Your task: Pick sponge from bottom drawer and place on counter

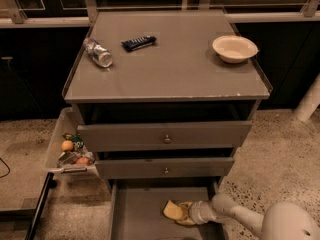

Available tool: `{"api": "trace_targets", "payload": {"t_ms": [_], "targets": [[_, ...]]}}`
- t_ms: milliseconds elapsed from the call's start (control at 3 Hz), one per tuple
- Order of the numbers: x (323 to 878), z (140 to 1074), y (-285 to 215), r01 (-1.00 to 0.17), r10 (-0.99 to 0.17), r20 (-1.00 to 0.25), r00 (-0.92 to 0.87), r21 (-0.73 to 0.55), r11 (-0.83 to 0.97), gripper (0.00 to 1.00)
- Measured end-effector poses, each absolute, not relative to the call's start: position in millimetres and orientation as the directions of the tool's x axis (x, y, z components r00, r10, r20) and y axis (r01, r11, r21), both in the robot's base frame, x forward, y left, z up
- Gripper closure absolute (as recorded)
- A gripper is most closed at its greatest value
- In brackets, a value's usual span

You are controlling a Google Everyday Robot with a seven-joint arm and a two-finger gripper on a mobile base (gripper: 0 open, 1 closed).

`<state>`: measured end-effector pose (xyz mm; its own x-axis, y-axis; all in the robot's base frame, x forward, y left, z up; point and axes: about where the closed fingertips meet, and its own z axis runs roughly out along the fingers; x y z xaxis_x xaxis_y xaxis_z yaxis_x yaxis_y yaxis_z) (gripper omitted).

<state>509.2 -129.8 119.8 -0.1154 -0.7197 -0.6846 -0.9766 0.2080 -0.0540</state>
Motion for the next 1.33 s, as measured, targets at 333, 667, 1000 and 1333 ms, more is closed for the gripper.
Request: {"api": "trace_targets", "payload": {"t_ms": [333,667,1000,1333], "targets": [[509,120,-130,-0.977,-0.72,-0.685,-0.115,-0.054,0.208,1.0],[503,122,-128,-0.981,-0.727,-0.68,-0.094,-0.059,0.182,1.0],[498,142,-135,-0.985,-0.716,-0.695,-0.064,-0.069,0.155,1.0],[500,169,-148,-0.986,-0.694,-0.719,-0.032,-0.093,0.142,1.0]]}}
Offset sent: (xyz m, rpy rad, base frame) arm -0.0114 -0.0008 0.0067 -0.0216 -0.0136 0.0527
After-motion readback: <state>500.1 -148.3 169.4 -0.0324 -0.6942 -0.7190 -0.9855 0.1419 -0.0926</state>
